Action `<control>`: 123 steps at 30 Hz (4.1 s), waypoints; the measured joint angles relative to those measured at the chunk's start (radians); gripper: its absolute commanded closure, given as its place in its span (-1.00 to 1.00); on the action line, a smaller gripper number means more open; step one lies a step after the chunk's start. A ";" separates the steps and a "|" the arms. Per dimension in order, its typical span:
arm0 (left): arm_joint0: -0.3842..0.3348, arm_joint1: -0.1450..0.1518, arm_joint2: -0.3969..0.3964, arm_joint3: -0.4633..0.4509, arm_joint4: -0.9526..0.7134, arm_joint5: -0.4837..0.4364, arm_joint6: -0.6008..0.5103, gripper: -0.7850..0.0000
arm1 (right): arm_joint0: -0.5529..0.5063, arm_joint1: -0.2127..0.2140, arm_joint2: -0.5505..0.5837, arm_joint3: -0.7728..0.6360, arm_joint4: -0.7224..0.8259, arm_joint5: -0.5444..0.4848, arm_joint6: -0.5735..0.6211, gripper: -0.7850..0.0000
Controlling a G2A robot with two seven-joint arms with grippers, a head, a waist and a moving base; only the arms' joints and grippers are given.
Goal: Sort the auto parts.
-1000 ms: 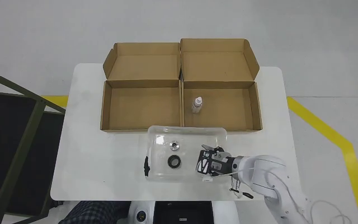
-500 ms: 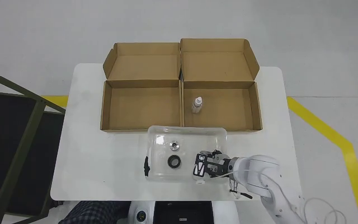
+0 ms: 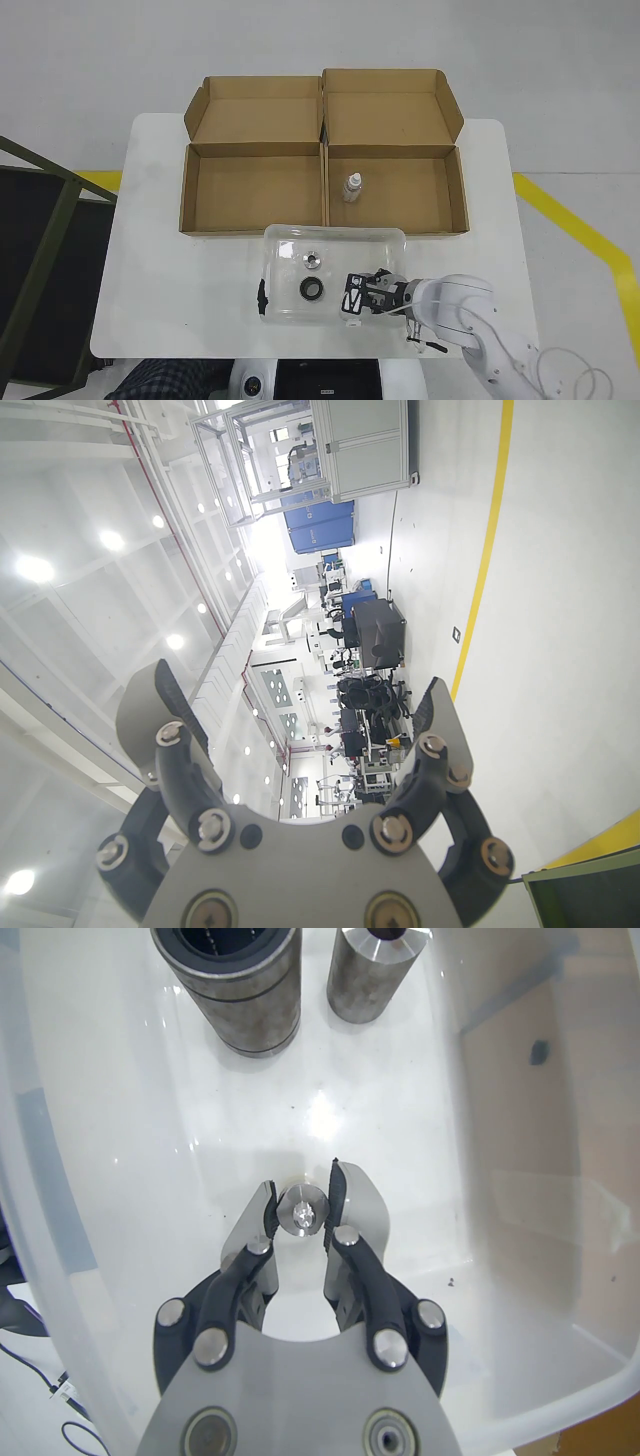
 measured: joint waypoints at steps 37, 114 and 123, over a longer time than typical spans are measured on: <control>0.000 0.000 0.000 0.000 0.000 0.000 0.000 -1.00 | 0.025 0.003 0.136 -0.040 0.528 0.176 -0.422 1.00; 0.000 0.000 0.000 0.000 0.000 0.000 0.000 -1.00 | 0.062 -0.016 0.195 0.052 0.505 0.244 -0.511 1.00; 0.000 0.000 0.000 0.000 0.000 0.000 0.000 -1.00 | 0.106 -0.010 0.212 0.124 0.450 0.281 -0.404 1.00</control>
